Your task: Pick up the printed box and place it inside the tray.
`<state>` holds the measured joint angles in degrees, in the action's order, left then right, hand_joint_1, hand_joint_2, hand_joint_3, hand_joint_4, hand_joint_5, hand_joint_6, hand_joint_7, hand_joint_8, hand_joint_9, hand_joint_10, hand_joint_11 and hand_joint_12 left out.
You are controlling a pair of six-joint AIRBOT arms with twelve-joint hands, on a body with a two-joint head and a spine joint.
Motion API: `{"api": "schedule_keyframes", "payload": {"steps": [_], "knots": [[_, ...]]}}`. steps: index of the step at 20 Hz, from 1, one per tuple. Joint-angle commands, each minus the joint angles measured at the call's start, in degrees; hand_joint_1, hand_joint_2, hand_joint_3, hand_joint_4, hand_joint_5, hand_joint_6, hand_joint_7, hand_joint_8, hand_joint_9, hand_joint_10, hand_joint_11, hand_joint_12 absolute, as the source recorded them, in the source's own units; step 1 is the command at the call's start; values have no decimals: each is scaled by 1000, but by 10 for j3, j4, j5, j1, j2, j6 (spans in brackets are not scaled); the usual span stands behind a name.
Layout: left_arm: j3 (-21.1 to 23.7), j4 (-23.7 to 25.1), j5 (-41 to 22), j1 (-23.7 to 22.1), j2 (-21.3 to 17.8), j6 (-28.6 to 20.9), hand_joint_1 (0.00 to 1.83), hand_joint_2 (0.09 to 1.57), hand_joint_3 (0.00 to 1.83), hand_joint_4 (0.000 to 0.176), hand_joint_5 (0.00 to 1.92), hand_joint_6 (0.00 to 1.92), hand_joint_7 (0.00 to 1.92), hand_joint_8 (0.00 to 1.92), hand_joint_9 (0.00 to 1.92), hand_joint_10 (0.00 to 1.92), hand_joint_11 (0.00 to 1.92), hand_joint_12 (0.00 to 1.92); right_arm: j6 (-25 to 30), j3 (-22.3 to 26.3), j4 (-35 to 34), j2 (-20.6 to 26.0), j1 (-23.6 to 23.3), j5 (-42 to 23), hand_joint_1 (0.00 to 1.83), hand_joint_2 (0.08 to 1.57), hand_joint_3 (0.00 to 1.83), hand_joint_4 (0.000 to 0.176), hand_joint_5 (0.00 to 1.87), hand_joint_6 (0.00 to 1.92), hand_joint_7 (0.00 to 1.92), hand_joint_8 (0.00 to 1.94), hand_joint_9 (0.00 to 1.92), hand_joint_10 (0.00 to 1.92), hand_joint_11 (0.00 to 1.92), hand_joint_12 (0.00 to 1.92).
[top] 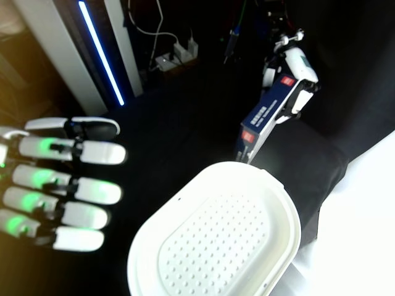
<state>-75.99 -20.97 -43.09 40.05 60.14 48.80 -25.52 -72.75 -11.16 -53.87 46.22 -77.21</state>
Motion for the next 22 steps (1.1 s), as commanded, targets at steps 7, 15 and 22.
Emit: {"api": "schedule_keyframes", "payload": {"steps": [7, 15, 22], "knots": [[56, -3, -201, 9, -63, -1, 1282, 1066, 0, 0, 994, 823, 1177, 854, 1210, 1053, 1059, 1542, 3, -4, -14, -3, -8, -66, 783, 851, 1, 98, 169, 1, 245, 1, 142, 1, 0, 533], [95, 53, -254, -48, -103, 33, 1284, 1034, 0, 0, 1161, 558, 1174, 867, 1163, 1172, 1069, 1629, 23, -45, -9, -34, -8, -13, 792, 752, 0, 147, 132, 1, 204, 4, 133, 5, 0, 456], [82, 102, -221, -113, -53, 38, 1274, 1068, 1, 0, 1029, 796, 1127, 943, 1232, 1081, 1149, 1477, 74, -114, 24, -114, -67, 64, 743, 710, 0, 176, 5, 0, 107, 2, 100, 3, 0, 538]]}}
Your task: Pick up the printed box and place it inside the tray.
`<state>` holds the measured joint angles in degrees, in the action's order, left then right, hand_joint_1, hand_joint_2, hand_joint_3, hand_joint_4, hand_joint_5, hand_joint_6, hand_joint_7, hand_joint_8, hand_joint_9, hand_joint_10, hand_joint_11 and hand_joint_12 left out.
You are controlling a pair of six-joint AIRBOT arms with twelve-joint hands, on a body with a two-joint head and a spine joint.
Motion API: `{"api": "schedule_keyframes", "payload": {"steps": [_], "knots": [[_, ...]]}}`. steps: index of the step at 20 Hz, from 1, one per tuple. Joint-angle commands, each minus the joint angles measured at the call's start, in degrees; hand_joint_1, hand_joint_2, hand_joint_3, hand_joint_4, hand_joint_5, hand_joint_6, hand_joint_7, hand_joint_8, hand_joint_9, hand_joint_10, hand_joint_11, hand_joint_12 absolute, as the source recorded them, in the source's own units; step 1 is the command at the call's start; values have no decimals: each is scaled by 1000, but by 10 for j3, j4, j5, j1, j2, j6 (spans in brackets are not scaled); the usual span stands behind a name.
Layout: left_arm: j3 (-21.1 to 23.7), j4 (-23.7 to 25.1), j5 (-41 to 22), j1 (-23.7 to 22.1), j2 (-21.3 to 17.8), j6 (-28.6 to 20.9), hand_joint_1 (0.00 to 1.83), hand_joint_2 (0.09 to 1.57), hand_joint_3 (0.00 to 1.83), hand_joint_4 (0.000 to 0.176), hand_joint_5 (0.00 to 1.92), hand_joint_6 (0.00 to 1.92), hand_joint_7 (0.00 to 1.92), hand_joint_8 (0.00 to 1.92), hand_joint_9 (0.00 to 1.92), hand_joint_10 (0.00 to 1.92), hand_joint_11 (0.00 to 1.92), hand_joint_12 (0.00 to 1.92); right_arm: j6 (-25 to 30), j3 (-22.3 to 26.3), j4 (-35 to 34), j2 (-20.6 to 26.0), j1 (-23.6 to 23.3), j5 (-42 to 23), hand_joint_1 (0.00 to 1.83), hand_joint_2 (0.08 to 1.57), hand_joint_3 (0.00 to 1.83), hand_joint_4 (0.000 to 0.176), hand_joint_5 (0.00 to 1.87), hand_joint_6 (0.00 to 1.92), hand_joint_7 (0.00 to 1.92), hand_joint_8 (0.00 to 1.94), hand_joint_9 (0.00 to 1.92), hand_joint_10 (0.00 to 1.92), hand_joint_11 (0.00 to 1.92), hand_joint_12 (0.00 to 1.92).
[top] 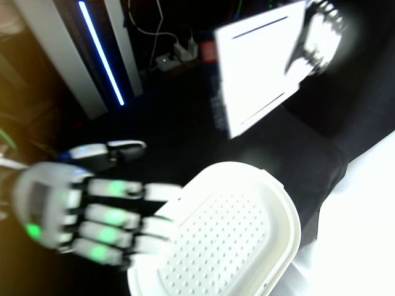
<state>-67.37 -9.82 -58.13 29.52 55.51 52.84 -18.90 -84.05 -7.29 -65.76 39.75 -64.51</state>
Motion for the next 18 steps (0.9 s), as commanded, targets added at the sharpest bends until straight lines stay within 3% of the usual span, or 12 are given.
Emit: {"api": "schedule_keyframes", "payload": {"steps": [1, 3, 5, 7, 11, 12, 17, 18], "knots": [[-6, -9, -71, -7, -1, -3, 1276, 1071, 1, 0, 1039, 763, 1111, 987, 1199, 1124, 1125, 1502, 8, -6, -5, -2, -12, -55, 710, 672, 0, 176, 0, 0, 107, 2, 116, 6, 0, 691], [-15, -8, -63, -11, 18, -3, 1280, 1077, 2, 0, 1015, 782, 1104, 1015, 1175, 1151, 1098, 1525, 8, -11, 1, -14, -22, -50, 700, 640, 0, 176, 0, 0, 120, 2, 148, 6, 0, 777], [-23, -4, -56, -14, 33, -3, 1251, 1117, 2, 0, 938, 934, 1015, 1124, 1068, 1207, 1046, 1565, 8, -15, 1, -27, -28, -49, 720, 614, 0, 176, 0, 0, 95, 0, 139, 0, 0, 633], [-25, -3, -54, -14, 40, -3, 1243, 1121, 0, 0, 942, 941, 998, 1133, 1023, 1185, 1005, 1547, 9, -16, 1, -38, -37, -49, 692, 587, 0, 176, 0, 0, 103, 1, 167, 6, 0, 900], [-26, -3, -57, -14, 46, -3, 1221, 1136, 0, 0, 911, 1045, 961, 1131, 959, 1141, 928, 1547, 10, -20, 1, -56, -59, -49, 603, 632, 6, 176, 0, 0, 89, 2, 140, 2, 0, 904], [-27, -3, -57, -14, 50, -3, 1214, 1150, 1, 0, 881, 1121, 937, 1139, 951, 1209, 944, 1642, 12, -21, 1, -61, -62, -49, 597, 618, 0, 176, 0, 0, 97, 4, 147, 15, 0, 1135], [-34, -3, -56, -14, 67, -3, 1235, 1134, 0, 0, 882, 1059, 1001, 1094, 1041, 1171, 974, 1572, 23, -30, -1, -78, -71, -49, 638, 637, 7, 176, 0, 0, 61, 4, 158, 9, 0, 1136], [-35, -3, -56, -14, 70, -3, 1250, 1107, 0, 0, 935, 969, 1057, 1011, 1102, 1089, 1019, 1501, 24, -30, -1, -81, -75, -49, 611, 720, 22, 176, 0, 0, 66, 1, 190, 12, 0, 1079]]}}
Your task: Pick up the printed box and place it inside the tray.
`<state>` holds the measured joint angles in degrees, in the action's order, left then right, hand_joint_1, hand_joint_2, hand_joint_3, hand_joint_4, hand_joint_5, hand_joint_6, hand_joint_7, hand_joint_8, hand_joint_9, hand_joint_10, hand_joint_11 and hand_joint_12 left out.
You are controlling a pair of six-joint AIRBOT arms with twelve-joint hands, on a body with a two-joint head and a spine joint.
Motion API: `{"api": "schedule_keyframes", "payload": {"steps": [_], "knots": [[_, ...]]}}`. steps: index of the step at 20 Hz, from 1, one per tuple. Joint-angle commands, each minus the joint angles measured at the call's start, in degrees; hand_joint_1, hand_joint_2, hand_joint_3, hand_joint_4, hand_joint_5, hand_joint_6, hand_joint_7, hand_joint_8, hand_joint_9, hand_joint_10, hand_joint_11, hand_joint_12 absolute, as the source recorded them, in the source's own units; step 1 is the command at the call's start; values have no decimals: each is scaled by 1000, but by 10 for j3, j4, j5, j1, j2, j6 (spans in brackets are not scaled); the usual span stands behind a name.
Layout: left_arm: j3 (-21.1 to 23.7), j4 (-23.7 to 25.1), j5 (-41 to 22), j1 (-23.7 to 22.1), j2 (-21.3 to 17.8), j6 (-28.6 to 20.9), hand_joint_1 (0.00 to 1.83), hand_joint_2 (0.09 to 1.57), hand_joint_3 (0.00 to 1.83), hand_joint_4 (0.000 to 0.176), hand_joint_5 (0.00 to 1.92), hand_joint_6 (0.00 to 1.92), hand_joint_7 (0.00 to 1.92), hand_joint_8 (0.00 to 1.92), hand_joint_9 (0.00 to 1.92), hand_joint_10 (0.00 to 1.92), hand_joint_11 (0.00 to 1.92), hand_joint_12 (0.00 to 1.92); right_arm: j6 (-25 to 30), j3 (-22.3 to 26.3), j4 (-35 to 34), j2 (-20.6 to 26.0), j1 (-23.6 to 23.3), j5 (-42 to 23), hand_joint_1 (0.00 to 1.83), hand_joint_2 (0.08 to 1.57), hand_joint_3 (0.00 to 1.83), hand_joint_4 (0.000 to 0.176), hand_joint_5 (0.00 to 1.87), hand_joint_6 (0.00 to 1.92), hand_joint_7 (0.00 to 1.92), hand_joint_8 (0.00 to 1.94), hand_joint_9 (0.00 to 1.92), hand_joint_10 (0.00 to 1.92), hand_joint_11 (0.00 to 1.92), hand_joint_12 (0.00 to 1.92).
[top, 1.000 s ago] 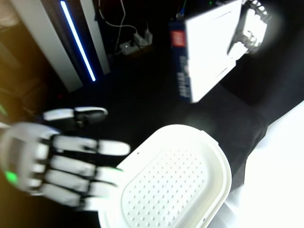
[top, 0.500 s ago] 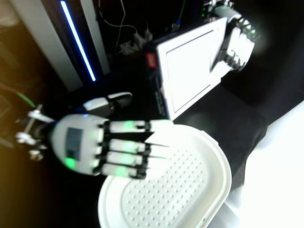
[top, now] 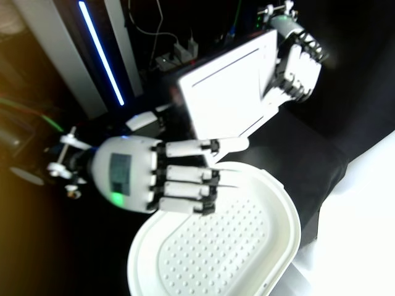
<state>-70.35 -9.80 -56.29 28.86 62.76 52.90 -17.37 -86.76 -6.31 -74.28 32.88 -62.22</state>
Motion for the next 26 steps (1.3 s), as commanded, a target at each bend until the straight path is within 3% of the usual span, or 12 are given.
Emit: {"api": "schedule_keyframes", "payload": {"steps": [1, 5, 6, 7, 9, 10, 13, 17, 18, 19, 22, 26], "knots": [[-6, -4, -74, -7, -1, -4, 1250, 1107, 0, 0, 935, 969, 1057, 1011, 1102, 1089, 1019, 1501, 9, -3, -11, 1, -11, -72, 611, 720, 22, 176, 0, 0, 66, 1, 190, 12, 0, 1079], [-11, -4, -69, -7, 9, -4, 1262, 1103, 0, 0, 978, 835, 1037, 1104, 1086, 1188, 1023, 1608, 9, -3, -11, -4, -15, -72, 677, 1012, 9, 103, 0, 0, 125, 6, 264, 16, 30, 1059], [-12, -4, -69, -7, 9, -4, 1270, 1093, 0, 0, 1002, 789, 1063, 1071, 1113, 1184, 1034, 1602, 9, -3, -11, -5, -15, -72, 855, 1010, 2, 11, 194, 34, 369, 30, 437, 51, 216, 990], [-12, -4, -69, -7, 10, -4, 1273, 1081, 0, 0, 1016, 779, 1096, 1011, 1132, 1165, 1035, 1582, 9, -3, -11, -7, -15, -73, 1226, 1046, 5, 0, 869, 632, 1085, 619, 1152, 212, 877, 923], [-14, -5, -67, -7, 12, -4, 1266, 1080, 0, 0, 1017, 799, 1099, 986, 1132, 1163, 1031, 1582, 12, -3, -11, -8, -15, -78, 1270, 1074, 0, 0, 982, 666, 1136, 873, 1354, 292, 1045, 1063], [-15, -6, -67, -7, 14, -4, 1269, 1073, 0, 0, 1031, 771, 1115, 959, 1140, 1131, 1048, 1545, 12, -3, -11, -9, -15, -80, 1212, 1039, 0, 0, 1152, 615, 1226, 1216, 1339, 1228, 1166, 1675], [-17, -6, -67, -6, 20, -5, 1264, 1074, 2, 0, 1005, 827, 1127, 910, 1158, 1096, 1056, 1589, 15, -3, -11, -9, -16, -80, 1192, 1043, 1, 0, 1142, 711, 1093, 1768, 1216, 1880, 1198, 1916], [-16, -5, -68, -3, 21, -10, 1267, 1066, 0, 0, 1022, 806, 1150, 858, 1152, 862, 996, 1332, 15, -4, -11, -9, -16, -80, 1194, 1044, 0, 0, 1144, 695, 1087, 1708, 1200, 1869, 1176, 1921], [-17, -4, -67, -3, 20, -14, 1172, 1119, 0, 0, 953, 989, 1045, 502, 1082, 622, 854, 1156, 15, -4, -11, -9, -16, -80, 1195, 1035, 0, 0, 1168, 648, 1102, 1666, 1206, 1838, 1162, 1921], [-17, -3, -68, -2, 19, -18, 501, 1088, 0, 0, 512, 142, 641, 76, 597, 197, 329, 1006, 15, -4, -11, -9, -16, -80, 1198, 1025, 0, 0, 1196, 597, 1124, 1819, 1253, 1899, 1227, 1921], [-18, -3, -68, 3, 14, -27, 147, 1007, 0, 2, 260, 5, 344, 2, 320, 14, 22, 1098, 15, -10, -11, -9, -17, -80, 1199, 1022, 0, 0, 1204, 582, 1198, 1936, 1395, 1920, 1447, 1921], [-16, -3, -74, 14, -3, -51, 0, 1004, 0, 77, 121, 0, 224, 2, 103, 11, 0, 311, 15, -18, -16, 0, -18, -80, 1186, 1050, 2, 0, 1128, 714, 1106, 1489, 1195, 1510, 1123, 1794]]}}
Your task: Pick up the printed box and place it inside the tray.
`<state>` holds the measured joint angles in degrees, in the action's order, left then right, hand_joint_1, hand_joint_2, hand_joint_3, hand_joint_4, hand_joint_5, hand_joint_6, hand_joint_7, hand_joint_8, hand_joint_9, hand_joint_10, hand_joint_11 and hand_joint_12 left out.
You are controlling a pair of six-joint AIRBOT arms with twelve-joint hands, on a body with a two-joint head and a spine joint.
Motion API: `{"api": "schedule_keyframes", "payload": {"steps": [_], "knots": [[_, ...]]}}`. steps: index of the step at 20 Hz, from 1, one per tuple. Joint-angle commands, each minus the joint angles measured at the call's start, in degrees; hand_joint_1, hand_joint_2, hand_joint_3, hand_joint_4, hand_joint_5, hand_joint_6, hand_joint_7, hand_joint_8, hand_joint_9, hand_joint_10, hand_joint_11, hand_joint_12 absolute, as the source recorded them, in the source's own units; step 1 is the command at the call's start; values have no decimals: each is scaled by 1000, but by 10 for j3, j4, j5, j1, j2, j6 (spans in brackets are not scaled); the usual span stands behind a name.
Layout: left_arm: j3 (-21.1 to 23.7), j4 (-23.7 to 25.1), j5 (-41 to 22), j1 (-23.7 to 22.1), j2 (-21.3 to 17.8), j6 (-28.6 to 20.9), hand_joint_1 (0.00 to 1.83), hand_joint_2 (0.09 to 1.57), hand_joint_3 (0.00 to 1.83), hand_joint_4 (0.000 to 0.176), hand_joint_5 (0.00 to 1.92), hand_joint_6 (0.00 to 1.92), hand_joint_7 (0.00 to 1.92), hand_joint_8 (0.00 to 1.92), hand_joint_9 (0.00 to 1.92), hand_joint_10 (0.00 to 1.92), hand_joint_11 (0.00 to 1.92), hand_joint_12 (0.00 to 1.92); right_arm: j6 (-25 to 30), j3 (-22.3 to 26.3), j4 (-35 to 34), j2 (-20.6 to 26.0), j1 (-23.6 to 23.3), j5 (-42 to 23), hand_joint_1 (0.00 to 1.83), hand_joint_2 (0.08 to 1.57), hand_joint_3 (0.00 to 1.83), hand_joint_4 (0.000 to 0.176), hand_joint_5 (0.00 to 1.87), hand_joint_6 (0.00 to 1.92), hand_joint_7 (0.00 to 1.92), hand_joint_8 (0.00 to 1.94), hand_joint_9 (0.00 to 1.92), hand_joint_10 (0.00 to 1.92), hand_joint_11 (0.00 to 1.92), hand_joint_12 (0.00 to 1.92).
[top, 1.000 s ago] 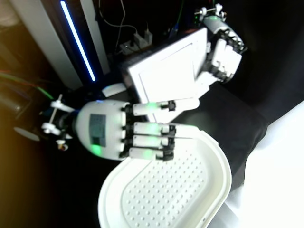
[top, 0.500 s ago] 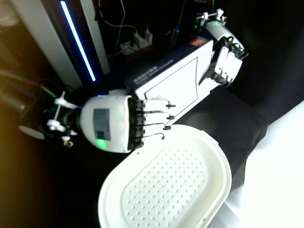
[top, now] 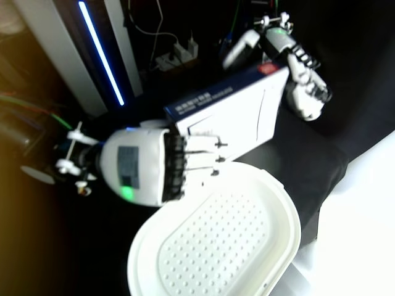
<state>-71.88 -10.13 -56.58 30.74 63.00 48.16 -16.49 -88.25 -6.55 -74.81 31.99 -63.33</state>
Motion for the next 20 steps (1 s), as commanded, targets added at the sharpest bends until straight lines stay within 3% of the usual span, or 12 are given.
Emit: {"api": "schedule_keyframes", "payload": {"steps": [1, 2, 4, 5, 7, 8, 10, 14, 16, 17, 18, 20], "knots": [[3, -1, -75, -2, -12, -6, 0, 996, 0, 119, 131, 0, 240, 1, 98, 4, 0, 153, 6, -7, -14, 10, -9, -68, 1183, 1060, 1, 0, 1104, 758, 1102, 1508, 1192, 1482, 1119, 1765], [12, -8, -83, 5, -28, -6, 15, 979, 0, 144, 190, 3, 289, 4, 122, 7, 0, 162, 6, -10, -14, 20, -9, -64, 1183, 1059, 0, 0, 1107, 754, 1098, 1448, 1177, 1434, 1094, 1751], [22, -16, -98, 14, -45, -6, 17, 978, 0, 143, 196, 0, 305, 2, 97, 22, 0, 32, 0, -11, -14, 32, -9, -61, 1187, 1049, 0, 0, 1130, 714, 1113, 1525, 1188, 1606, 1130, 1887], [29, -23, -110, 23, -56, -6, 0, 983, 2, 99, 133, 0, 321, 4, 106, 28, 0, 0, -7, -11, -22, 34, -9, -60, 1193, 1031, 0, 0, 1178, 633, 1167, 1924, 1405, 1908, 1412, 1920], [36, -32, -124, 36, -64, -6, 0, 973, 0, 84, 85, 0, 315, 1, 109, 27, 0, 0, -14, -14, -29, 37, -9, -60, 1196, 1028, 0, 0, 1187, 615, 1223, 1938, 1482, 1918, 1512, 1921], [38, -35, -128, 41, -66, -6, 0, 885, 28, 98, 2, 0, 225, 8, 123, 54, 10, 354, -14, -16, -30, 39, -9, -60, 1196, 1026, 0, 0, 1194, 601, 1220, 1941, 1425, 1921, 1444, 1921], [42, -42, -135, 53, -68, -6, 14, 877, 2, 49, 0, 0, 335, 1, 134, 16, 0, 229, -31, -19, -29, 48, -9, -50, 1201, 1014, 0, 0, 1229, 537, 1197, 1941, 1411, 1921, 1444, 1921], [53, -68, -170, 91, -68, -6, 0, 904, 1, 90, 71, 5, 345, 4, 130, 3, 0, 13, -60, -50, -21, 47, -9, -17, 1208, 1004, 1, 0, 1262, 472, 1185, 1941, 1421, 1921, 1465, 1921], [59, -83, -193, 115, -68, -7, 0, 941, 0, 90, 145, 13, 330, 12, 168, 1, 6, 234, -74, -73, -17, 32, -9, -1, 1191, 1033, 1, 0, 1175, 631, 1202, 1127, 1243, 1443, 1147, 1767], [61, -85, -198, 122, -68, -9, 0, 941, 0, 90, 145, 13, 330, 12, 168, 1, 6, 234, -78, -82, -17, 27, -9, 7, 1191, 1033, 1, 0, 1175, 631, 1202, 1127, 1243, 1443, 1147, 1767], [61, -86, -202, 126, -68, -15, 0, 950, 0, 87, 160, 10, 325, 1, 162, 7, 0, 499, -78, -91, -16, 22, -9, 14, 1273, 1029, 0, 0, 1139, 555, 1276, 657, 1278, 751, 1032, 1368], [63, -86, -205, 131, -68, -18, 0, 959, 0, 84, 163, 3, 363, 0, 183, 5, 0, 793, -78, -109, -16, 14, -9, 28, 1277, 1041, 3, 0, 1134, 548, 1193, 819, 1187, 728, 862, 1458]]}}
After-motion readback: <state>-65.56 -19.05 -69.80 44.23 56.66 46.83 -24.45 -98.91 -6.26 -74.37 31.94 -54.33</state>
